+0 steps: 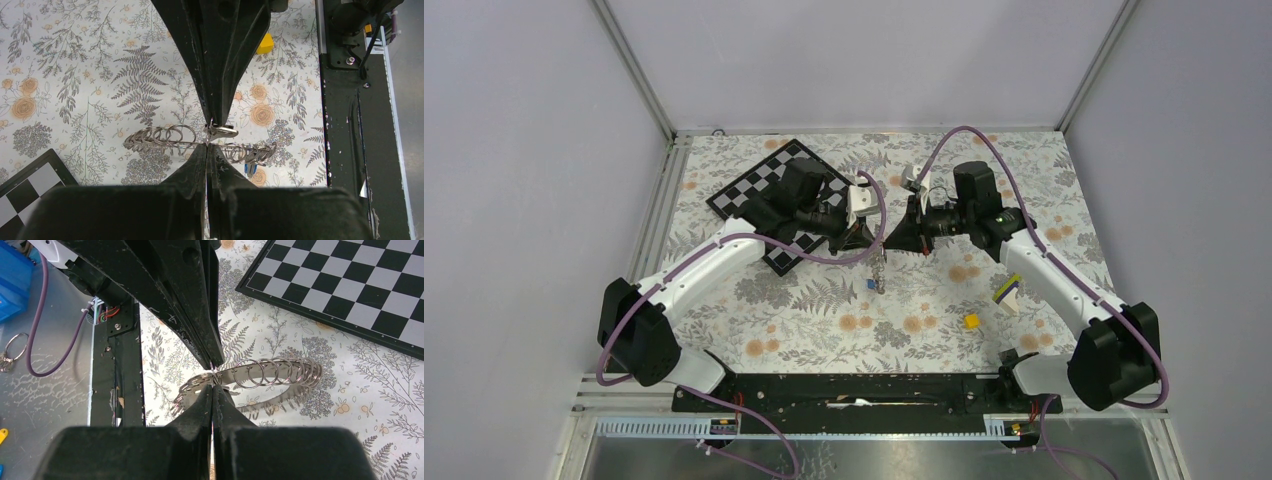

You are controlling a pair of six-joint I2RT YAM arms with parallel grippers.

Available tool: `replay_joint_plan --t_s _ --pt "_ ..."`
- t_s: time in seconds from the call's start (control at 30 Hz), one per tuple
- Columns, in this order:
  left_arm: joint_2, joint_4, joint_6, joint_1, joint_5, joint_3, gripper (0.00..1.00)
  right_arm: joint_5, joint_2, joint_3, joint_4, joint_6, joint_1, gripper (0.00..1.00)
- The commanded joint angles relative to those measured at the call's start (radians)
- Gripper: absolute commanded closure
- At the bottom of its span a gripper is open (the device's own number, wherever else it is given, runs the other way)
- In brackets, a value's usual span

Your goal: Put the keys on the keyring

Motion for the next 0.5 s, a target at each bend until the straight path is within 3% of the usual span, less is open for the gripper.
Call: replay_joint_plan --t_s 0.0,0.47 --pt "-0.04 0.068 0.009 -0.007 0.021 0.005 1.0 -0.035 0.008 0.022 -0.001 -0.016 0.007 1.0" --pt "-0.04 0.067 0.014 -0.013 0.008 0.0 1.0 -0.032 0.015 0.042 -0.039 -0.046 0.032 1.0"
